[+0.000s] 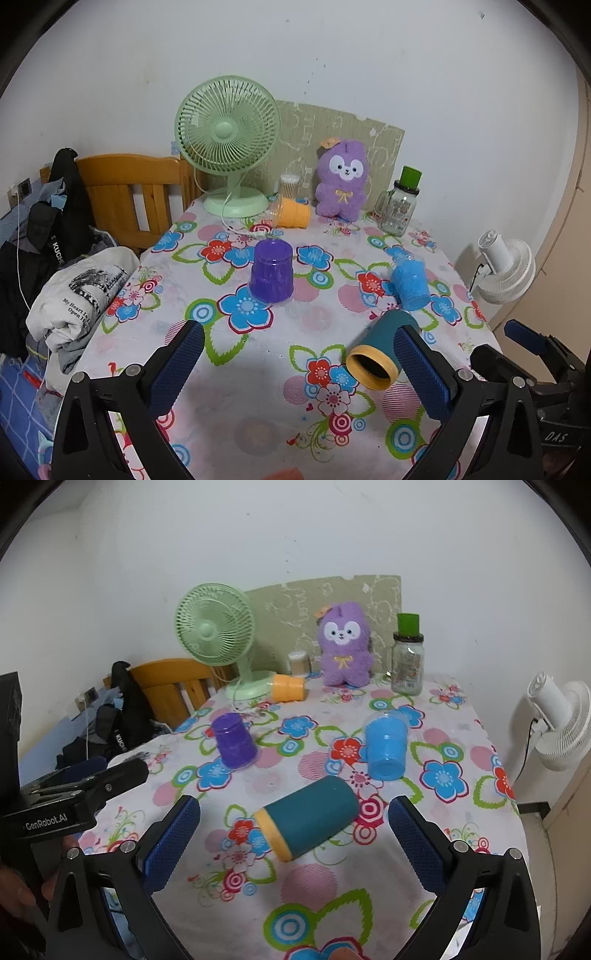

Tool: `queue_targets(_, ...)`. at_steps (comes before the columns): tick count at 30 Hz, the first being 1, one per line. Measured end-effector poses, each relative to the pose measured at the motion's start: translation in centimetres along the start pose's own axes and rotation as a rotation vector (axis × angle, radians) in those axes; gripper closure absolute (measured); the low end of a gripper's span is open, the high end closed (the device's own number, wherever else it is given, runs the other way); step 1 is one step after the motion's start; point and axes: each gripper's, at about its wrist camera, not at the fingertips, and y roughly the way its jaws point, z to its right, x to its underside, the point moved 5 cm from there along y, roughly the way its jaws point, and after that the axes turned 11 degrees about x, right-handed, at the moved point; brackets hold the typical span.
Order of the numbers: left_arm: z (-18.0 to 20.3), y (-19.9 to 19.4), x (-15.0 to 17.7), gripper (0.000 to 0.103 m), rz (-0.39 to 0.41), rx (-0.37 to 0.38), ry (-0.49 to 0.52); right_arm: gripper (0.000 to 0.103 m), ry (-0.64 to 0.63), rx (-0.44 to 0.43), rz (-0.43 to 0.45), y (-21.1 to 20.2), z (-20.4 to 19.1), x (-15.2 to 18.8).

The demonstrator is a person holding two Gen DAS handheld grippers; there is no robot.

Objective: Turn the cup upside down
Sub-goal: 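Reach the right tool to the blue cup and close it around the cup, then lift the blue cup with the right tool toward the left tool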

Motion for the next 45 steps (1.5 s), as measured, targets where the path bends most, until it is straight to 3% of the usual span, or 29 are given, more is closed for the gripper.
queue_targets(14, -0.5, 8.3, -1.6, 0.0, -0.119, -0.008, 0.014, 0.0, 0.076, 0.113, -0.111, 9.3, 4.9, -3.7)
queue_targets(25, -1.9, 14.6, -2.1, 0.0, -0.203, -0.016, -0.013, 0.0, 0.061, 0.171, -0.191, 16.7, 6.5, -4.4)
queue_targets(34, -2.8, 17.5, -1.2, 0.0, -0.266, -0.02, -0.028, 0.0, 0.025, 0.233, -0.248, 21.7, 7.6, -4.1)
queue_targets(35, -2.8, 17.6, -1.1, 0.0, -0.27, -0.019, -0.028, 0.002, 0.019, 0.234, -0.25, 22.0, 7.6, -4.0)
queue_targets(37, -2.8, 17.7, -1.1, 0.0, -0.272, -0.018, -0.027, 0.018, -0.003, 0.238, -0.266, 22.9, 7.5, -3.8)
queue_targets(38, -2.8, 17.6, -1.1, 0.0, -0.271, -0.019, -0.027, 0.033, -0.015, 0.233, -0.293, 23.4, 7.4, -3.5)
queue_targets(39, -2.8, 17.6, -1.1, 0.0, -0.27, -0.019, -0.027, 0.038, -0.018, 0.228, -0.313, 23.8, 7.4, -3.3)
queue_targets(45, -3.0, 16.5, -1.4, 0.0, -0.25, -0.028, -0.025, 0.039, 0.001, 0.207, -0.296, 22.8, 6.9, -3.3)
